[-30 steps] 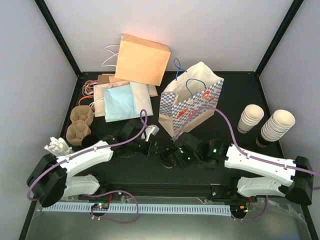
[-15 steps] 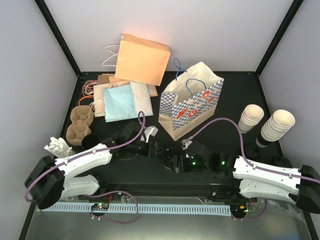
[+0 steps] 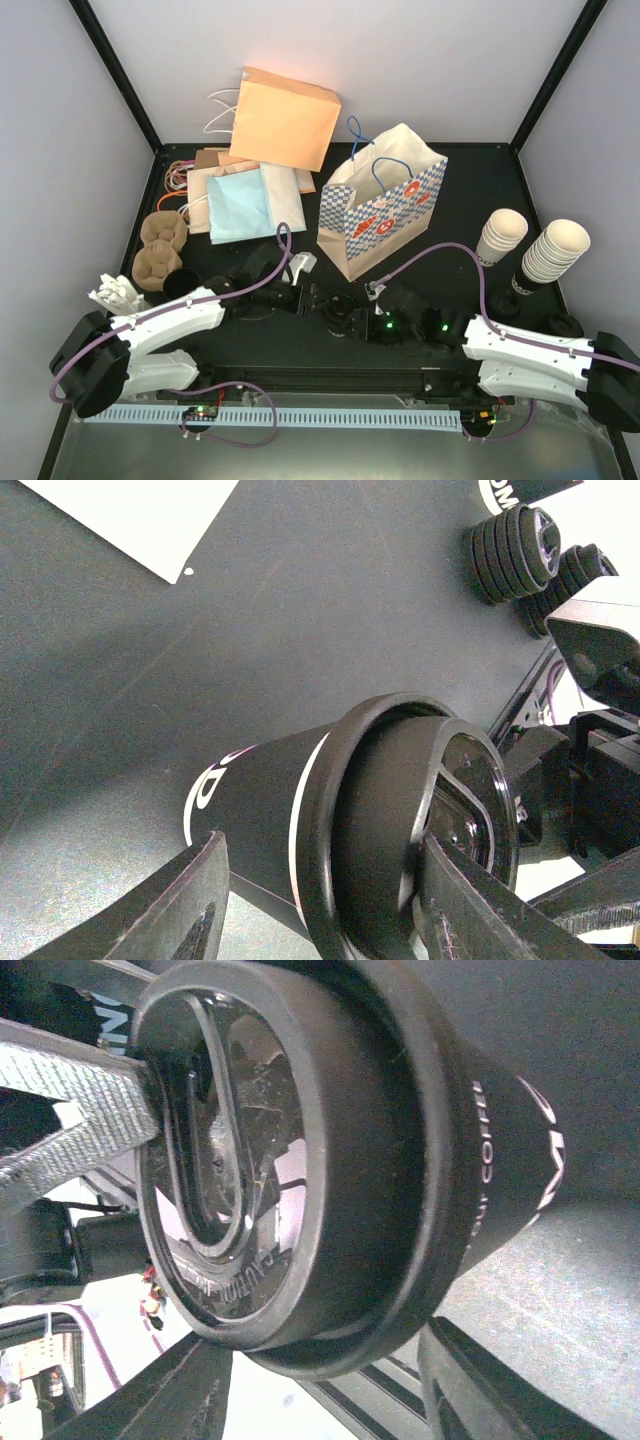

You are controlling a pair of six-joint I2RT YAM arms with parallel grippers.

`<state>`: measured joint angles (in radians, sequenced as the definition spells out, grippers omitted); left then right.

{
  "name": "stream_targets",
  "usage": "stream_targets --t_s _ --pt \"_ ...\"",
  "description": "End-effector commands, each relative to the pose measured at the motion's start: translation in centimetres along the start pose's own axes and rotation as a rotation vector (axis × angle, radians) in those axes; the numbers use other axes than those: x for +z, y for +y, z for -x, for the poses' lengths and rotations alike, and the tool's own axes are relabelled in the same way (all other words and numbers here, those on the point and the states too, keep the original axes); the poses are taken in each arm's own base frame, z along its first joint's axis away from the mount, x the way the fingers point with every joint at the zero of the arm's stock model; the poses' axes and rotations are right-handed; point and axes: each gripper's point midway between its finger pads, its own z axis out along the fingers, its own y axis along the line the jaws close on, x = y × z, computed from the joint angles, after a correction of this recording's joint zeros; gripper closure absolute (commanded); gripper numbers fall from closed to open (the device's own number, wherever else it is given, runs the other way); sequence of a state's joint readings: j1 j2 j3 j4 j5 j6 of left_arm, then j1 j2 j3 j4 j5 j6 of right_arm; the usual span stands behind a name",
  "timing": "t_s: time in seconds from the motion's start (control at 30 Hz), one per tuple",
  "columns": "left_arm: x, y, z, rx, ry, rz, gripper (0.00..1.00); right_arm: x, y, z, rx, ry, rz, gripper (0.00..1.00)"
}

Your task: Pack the takeout coffee

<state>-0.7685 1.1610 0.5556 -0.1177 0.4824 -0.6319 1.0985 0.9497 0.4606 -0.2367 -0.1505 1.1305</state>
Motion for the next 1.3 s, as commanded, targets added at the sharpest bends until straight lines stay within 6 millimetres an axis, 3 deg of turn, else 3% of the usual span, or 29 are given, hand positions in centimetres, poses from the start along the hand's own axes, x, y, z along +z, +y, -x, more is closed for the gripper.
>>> stream_targets --t_s 0.0,0.27,0.37,0.47,0.57,0.7,0.8,0.9,1.13,1.27 --pt "0.6 2.1 -2.1 -0.029 0.072 0.078 0.46 0.5 -1.9 0.0 0.072 0.002 -0.012 0.50" --pt "1.1 2.5 -2.4 -0.032 0.093 0.086 0.46 1.0 -4.7 -1.0 0.163 0.029 -0.066 0.56" --pt "1.2 2.6 -2.5 -0.034 0.097 0.088 0.47 1.2 -7.5 -2.0 0.246 0.053 -0.172 0.69" --pt "1.3 2.8 -2.6 -0.035 0.101 0.091 0.47 1.6 -9.1 -3.0 0.294 0.087 -0.215 0.70" --pt "1.5 2.9 -2.7 -0.036 0.110 0.094 0.47 1.9 -9.1 -3.4 0.302 0.107 -0.207 0.70" --pt "1.7 2.9 -2.7 -0.037 0.110 0.094 0.47 1.8 -7.9 -2.9 0.263 0.111 -0.170 0.69" --pt "1.7 2.8 -2.5 -0.033 0.106 0.095 0.47 0.8 -5.2 -0.9 0.177 0.054 -0.105 0.59" --pt "1.6 2.9 -2.4 -0.028 0.108 0.102 0.47 -0.3 -4.1 0.4 0.144 0.007 -0.072 0.54" --pt "1.4 2.7 -1.8 -0.010 0.102 0.123 0.47 -1.7 -1.5 1.1 0.034 0.034 0.008 0.48" --pt "1.3 2.4 -1.6 -0.007 0.095 0.114 0.47 -3.0 -1.9 2.2 0.007 -0.013 -0.040 0.47"
